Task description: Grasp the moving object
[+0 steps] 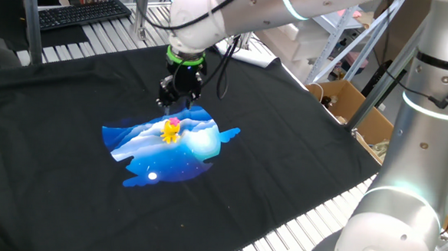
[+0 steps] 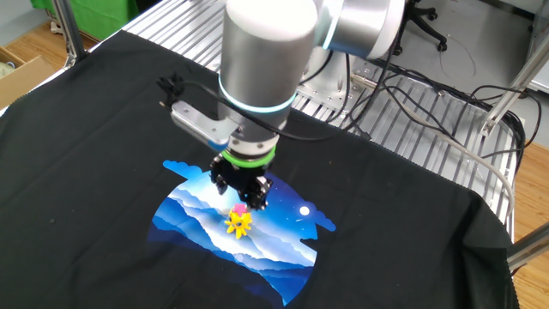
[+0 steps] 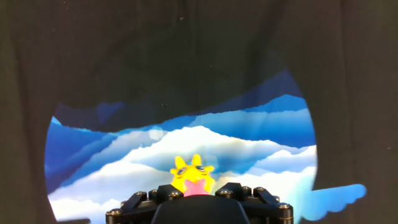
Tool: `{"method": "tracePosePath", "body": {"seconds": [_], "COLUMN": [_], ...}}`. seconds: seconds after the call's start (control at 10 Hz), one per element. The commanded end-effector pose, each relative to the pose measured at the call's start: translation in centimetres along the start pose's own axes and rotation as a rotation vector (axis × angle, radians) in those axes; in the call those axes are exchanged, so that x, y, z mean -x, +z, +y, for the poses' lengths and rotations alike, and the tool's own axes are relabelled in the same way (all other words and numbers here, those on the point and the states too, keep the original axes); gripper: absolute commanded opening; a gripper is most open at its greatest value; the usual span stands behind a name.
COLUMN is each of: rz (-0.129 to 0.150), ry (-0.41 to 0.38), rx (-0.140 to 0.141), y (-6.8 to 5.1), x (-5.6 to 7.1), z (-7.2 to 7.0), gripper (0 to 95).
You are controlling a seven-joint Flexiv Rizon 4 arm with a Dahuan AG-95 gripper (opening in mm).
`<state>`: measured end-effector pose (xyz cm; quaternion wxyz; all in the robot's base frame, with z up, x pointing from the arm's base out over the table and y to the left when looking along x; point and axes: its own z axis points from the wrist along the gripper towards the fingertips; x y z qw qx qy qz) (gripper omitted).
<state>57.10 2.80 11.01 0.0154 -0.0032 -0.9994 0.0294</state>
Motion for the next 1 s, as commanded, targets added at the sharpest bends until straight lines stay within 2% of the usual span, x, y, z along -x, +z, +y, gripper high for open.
{"method": "tracePosePath", "body": {"seconds": [0.1, 0.2, 0.3, 0.4, 0.6, 1.0], "rz": [0.013, 0.016, 0.02, 0.028, 0.041, 0.044], "ry": [-0.04, -0.068, -0.082, -0.101, -0.122, -0.142], "rx": [-0.009, -0.027, -0.032, -0.05, -0.049, -0.047], "y": [-0.7, -1.2, -1.3, -1.4, -1.6, -1.7], "x": [-0.1, -0.2, -0.3, -0.4, -0.9, -1.5], "z": [-1.6, -2.9, -3.4, -4.2, -5.3, -5.7], "gripper": [38.0, 38.0, 19.0, 19.0, 19.0, 19.0]}}
